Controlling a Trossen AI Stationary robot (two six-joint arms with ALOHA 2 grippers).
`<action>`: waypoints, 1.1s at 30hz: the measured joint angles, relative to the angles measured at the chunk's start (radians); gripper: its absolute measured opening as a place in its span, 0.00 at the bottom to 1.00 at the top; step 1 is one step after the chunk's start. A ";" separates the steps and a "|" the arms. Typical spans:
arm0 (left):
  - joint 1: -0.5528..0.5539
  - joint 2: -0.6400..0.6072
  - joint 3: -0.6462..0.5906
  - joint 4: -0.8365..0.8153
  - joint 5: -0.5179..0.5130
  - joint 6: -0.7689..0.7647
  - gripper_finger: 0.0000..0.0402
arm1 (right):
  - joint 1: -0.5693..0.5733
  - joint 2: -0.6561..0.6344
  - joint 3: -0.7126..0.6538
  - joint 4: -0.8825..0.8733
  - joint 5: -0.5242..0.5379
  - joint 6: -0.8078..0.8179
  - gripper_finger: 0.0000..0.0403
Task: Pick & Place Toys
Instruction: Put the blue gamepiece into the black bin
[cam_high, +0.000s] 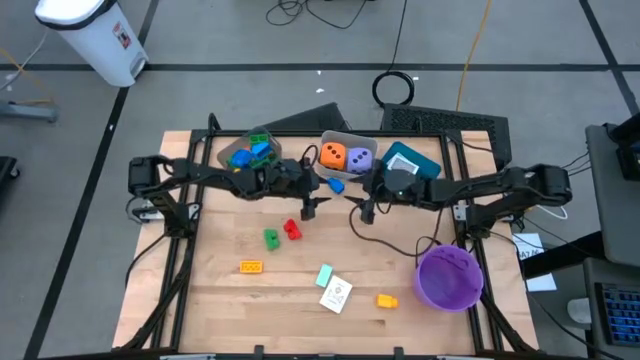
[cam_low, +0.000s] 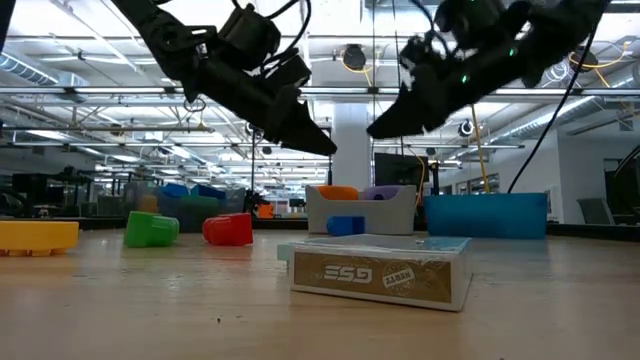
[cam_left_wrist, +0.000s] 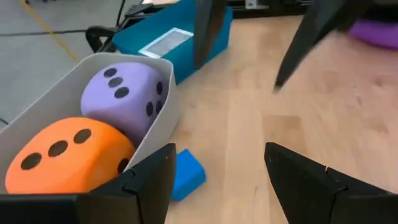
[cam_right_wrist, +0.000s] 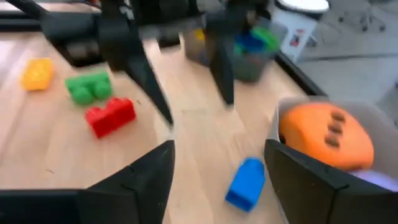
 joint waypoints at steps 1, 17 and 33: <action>0.005 -0.001 0.000 -0.003 0.000 -0.002 0.63 | -0.007 0.033 -0.012 0.046 0.005 0.004 0.63; 0.006 -0.076 0.001 -0.049 0.001 -0.043 0.63 | -0.042 0.468 0.103 0.215 0.131 0.097 0.64; 0.001 -0.082 0.000 -0.073 0.000 -0.037 0.63 | -0.075 0.572 0.143 0.210 0.149 0.134 0.51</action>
